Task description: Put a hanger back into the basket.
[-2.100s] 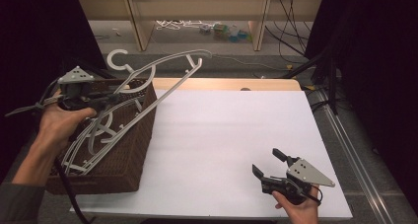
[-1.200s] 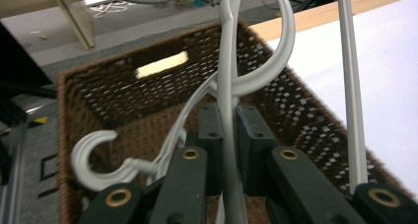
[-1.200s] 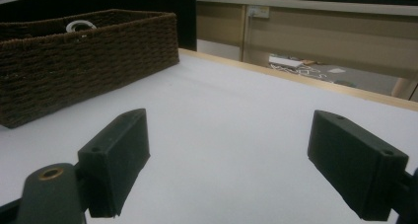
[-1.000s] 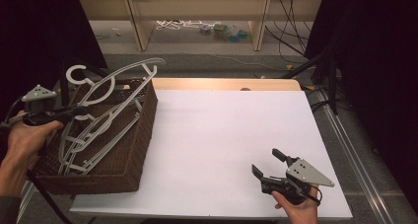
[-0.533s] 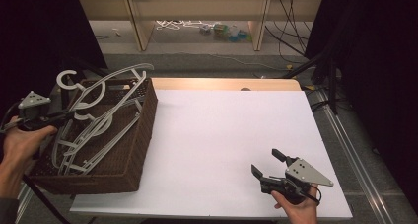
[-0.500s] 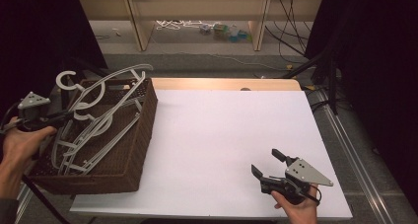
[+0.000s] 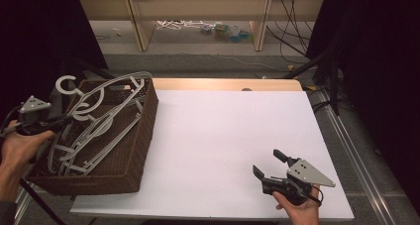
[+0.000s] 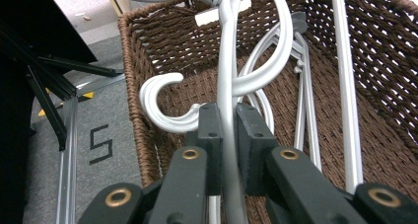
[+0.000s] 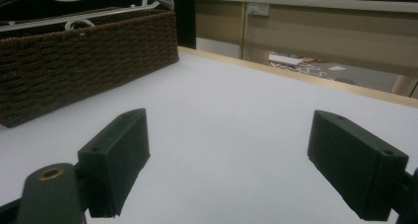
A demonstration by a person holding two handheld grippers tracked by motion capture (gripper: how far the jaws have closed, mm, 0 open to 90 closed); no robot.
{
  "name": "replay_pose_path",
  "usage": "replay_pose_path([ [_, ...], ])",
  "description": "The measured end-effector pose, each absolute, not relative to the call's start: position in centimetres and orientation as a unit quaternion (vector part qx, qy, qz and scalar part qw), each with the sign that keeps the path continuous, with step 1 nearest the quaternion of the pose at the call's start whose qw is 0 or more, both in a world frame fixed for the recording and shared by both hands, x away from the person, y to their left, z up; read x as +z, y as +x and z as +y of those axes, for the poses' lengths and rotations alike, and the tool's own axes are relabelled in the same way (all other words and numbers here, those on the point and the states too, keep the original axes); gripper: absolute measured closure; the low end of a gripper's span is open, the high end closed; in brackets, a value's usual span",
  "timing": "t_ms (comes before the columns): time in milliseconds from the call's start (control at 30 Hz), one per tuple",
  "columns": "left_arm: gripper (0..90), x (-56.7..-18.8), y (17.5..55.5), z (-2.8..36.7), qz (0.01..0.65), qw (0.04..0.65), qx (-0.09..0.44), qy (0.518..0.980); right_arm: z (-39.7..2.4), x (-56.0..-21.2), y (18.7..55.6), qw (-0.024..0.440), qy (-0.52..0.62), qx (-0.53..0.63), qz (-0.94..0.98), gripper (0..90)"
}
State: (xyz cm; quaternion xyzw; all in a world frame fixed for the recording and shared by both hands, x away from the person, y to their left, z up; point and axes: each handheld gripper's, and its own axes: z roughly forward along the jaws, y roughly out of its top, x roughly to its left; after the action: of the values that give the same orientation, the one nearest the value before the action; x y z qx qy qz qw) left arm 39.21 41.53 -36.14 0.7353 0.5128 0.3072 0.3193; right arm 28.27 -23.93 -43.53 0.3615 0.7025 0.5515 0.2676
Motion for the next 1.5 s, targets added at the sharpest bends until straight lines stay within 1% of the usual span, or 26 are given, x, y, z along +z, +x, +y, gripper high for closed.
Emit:
replay_pose_path([
  [200, 82.0, -36.0, 39.0, 42.2, 0.514, 0.314, 0.312, 0.735, -23.9, -43.5, 28.3, 0.267, 0.362, 0.551, 0.703, 16.9],
  [367, 82.0, -36.2, 38.7, 42.7, 0.5, 0.321, 0.313, 0.741, -23.9, -43.5, 28.3, 0.264, 0.362, 0.552, 0.703, 16.9],
  [400, 82.0, -36.3, 38.7, 42.8, 0.497, 0.314, 0.311, 0.747, -23.8, -43.6, 28.3, 0.266, 0.361, 0.555, 0.7, 16.9],
  [433, 82.0, -36.4, 38.7, 42.7, 0.498, 0.323, 0.311, 0.742, -23.9, -43.5, 28.3, 0.267, 0.362, 0.552, 0.702, 16.9],
  [633, 82.0, -36.8, 38.5, 42.9, 0.497, 0.32, 0.306, 0.747, -23.9, -43.5, 28.3, 0.265, 0.361, 0.552, 0.704, 16.9],
  [800, 82.0, -37.0, 38.5, 43.1, 0.488, 0.283, 0.305, 0.767, -23.8, -43.6, 28.4, 0.265, 0.359, 0.558, 0.7, 16.9],
  [1233, 81.6, -38.5, 39.4, 41.6, 0.489, 0.276, 0.28, 0.778, -23.8, -43.6, 28.4, 0.265, 0.36, 0.556, 0.7, 17.0],
  [1500, 81.6, -39.2, 39.5, 41.2, 0.496, 0.253, 0.262, 0.788, -23.7, -43.6, 28.4, 0.264, 0.359, 0.558, 0.7, 17.0],
])
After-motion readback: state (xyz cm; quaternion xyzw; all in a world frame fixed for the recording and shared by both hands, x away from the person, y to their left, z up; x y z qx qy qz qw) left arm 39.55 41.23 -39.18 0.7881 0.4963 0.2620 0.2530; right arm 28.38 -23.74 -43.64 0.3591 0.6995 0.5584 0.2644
